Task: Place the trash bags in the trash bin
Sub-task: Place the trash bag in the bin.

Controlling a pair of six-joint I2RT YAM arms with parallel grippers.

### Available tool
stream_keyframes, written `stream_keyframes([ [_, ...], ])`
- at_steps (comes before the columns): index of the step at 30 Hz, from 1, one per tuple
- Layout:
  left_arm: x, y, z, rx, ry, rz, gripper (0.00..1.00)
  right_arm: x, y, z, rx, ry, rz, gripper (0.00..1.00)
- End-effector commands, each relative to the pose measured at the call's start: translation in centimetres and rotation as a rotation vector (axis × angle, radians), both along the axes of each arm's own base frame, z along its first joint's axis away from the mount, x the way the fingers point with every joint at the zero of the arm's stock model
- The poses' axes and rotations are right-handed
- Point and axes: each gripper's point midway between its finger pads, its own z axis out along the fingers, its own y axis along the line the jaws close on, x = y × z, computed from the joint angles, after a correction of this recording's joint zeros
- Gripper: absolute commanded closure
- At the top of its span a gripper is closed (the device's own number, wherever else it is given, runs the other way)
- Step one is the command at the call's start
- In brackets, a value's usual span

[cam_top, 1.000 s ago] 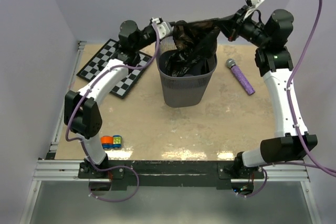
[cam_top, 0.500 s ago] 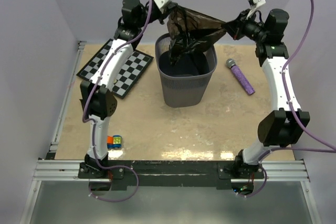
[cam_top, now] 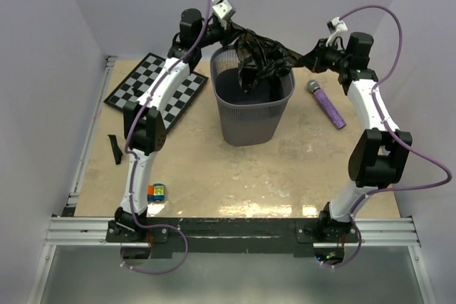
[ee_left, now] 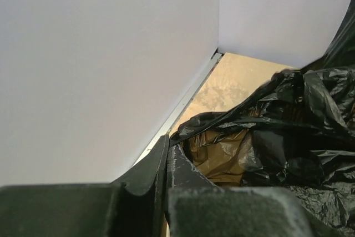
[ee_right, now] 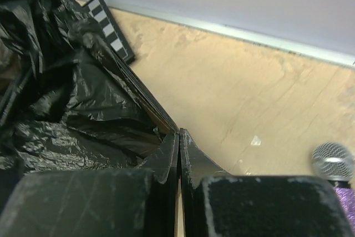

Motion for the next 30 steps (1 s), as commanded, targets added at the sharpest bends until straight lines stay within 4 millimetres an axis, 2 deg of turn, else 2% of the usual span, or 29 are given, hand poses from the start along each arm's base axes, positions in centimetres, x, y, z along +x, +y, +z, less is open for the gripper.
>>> stream_keyframes([
  [1, 0.5, 3.7, -0.6, -0.031, 0.119, 0.042, 1.00, -1.0, -1.7, -1.7, 0.037, 0.062, -0.065, 1.00],
  [5, 0.8, 4.6, -1.9, -0.131, 0.275, 0.051, 1.00, -2.0, -0.9, -3.4, 0.094, 0.117, -0.042, 1.00],
  [8, 0.2, 4.3, -1.3, -0.183, 0.324, 0.002, 1.00, -2.5, -0.3, -3.8, 0.121, 0.129, -0.014, 1.00],
  [10, -0.5, 4.0, -0.7, -0.196, 0.334, -0.029, 1.00, -2.9, 0.2, -3.4, 0.135, 0.123, 0.023, 1.00],
  [14, -1.1, 5.3, 0.9, -0.232, 0.377, -0.021, 1.00, -3.1, 0.6, -1.1, 0.132, 0.073, 0.055, 1.00],
  [17, -0.9, 7.5, 0.8, -0.245, 0.436, 0.024, 1.00, -3.5, 0.6, -0.2, 0.123, 0.054, 0.057, 1.00],
  [18, -0.8, 8.5, 0.0, -0.249, 0.461, 0.044, 1.00, -3.5, 0.6, -0.3, 0.118, 0.056, 0.057, 1.00],
  [21, -0.2, 10.5, -0.5, -0.265, 0.490, 0.093, 1.00, -3.5, 0.5, -0.9, 0.115, 0.068, 0.050, 1.00],
  [22, 0.0, 11.0, -0.2, -0.277, 0.485, 0.104, 1.00, -3.4, 0.6, -0.9, 0.118, 0.064, 0.055, 1.00],
  [25, 0.2, 11.3, 2.6, -0.292, 0.427, 0.099, 1.00, -3.6, 1.4, 0.5, 0.145, 0.040, 0.108, 1.00],
  [27, -0.1, 11.2, 3.1, -0.285, 0.422, 0.082, 1.00, -3.5, 2.0, 0.9, 0.140, 0.031, 0.125, 1.00],
  [29, -0.7, 11.5, 2.4, -0.268, 0.433, 0.070, 1.00, -3.5, 2.5, 0.6, 0.131, 0.031, 0.137, 1.00],
  [30, -1.2, 11.6, 1.2, -0.249, 0.477, 0.067, 1.00, -3.6, 2.9, 0.2, 0.129, 0.039, 0.143, 1.00],
])
